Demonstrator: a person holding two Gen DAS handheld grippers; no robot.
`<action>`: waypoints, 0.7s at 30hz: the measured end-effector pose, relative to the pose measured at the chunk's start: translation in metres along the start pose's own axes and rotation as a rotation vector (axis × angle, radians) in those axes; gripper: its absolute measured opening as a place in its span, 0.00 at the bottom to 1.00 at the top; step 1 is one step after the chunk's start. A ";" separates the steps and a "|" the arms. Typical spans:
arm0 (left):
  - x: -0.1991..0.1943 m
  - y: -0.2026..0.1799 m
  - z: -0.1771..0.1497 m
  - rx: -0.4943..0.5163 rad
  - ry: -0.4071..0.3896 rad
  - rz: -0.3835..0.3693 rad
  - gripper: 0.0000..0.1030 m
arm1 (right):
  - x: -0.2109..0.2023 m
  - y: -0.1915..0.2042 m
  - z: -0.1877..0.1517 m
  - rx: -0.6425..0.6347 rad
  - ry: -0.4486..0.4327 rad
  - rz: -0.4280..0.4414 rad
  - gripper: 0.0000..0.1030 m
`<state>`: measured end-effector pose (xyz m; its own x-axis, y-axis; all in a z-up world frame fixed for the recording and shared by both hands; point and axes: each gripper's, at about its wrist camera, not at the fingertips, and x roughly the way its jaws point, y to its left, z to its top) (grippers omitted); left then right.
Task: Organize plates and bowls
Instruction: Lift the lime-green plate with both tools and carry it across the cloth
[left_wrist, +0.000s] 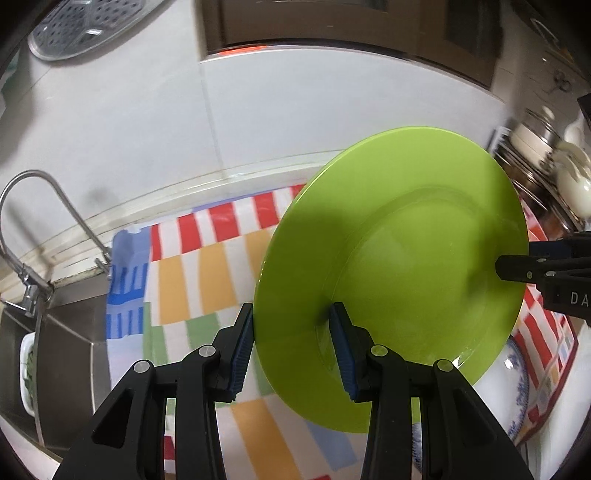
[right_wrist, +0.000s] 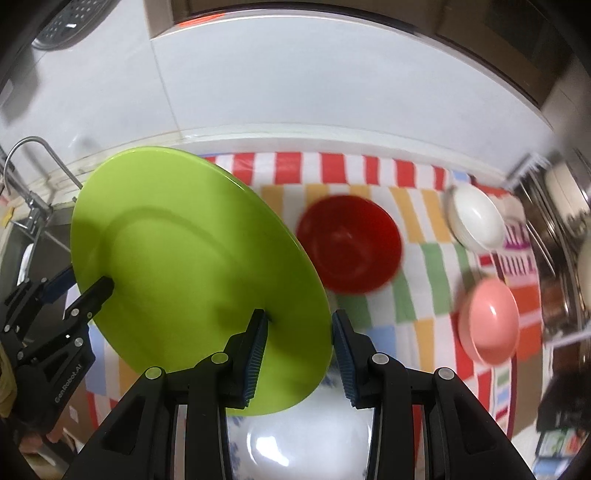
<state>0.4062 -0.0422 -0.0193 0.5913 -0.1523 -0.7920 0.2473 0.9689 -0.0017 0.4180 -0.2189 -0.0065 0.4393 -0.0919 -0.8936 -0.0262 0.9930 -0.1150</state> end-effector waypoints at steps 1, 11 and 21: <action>0.000 -0.007 -0.001 0.009 0.002 -0.009 0.39 | -0.002 -0.004 -0.005 0.009 0.004 -0.006 0.36; 0.003 -0.066 -0.024 0.116 0.063 -0.110 0.39 | -0.014 -0.051 -0.066 0.111 0.050 -0.080 0.36; 0.010 -0.108 -0.048 0.196 0.145 -0.182 0.39 | -0.008 -0.076 -0.115 0.168 0.123 -0.121 0.36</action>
<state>0.3481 -0.1385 -0.0561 0.4112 -0.2769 -0.8685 0.4911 0.8699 -0.0449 0.3130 -0.3023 -0.0401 0.3175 -0.2089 -0.9250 0.1738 0.9717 -0.1598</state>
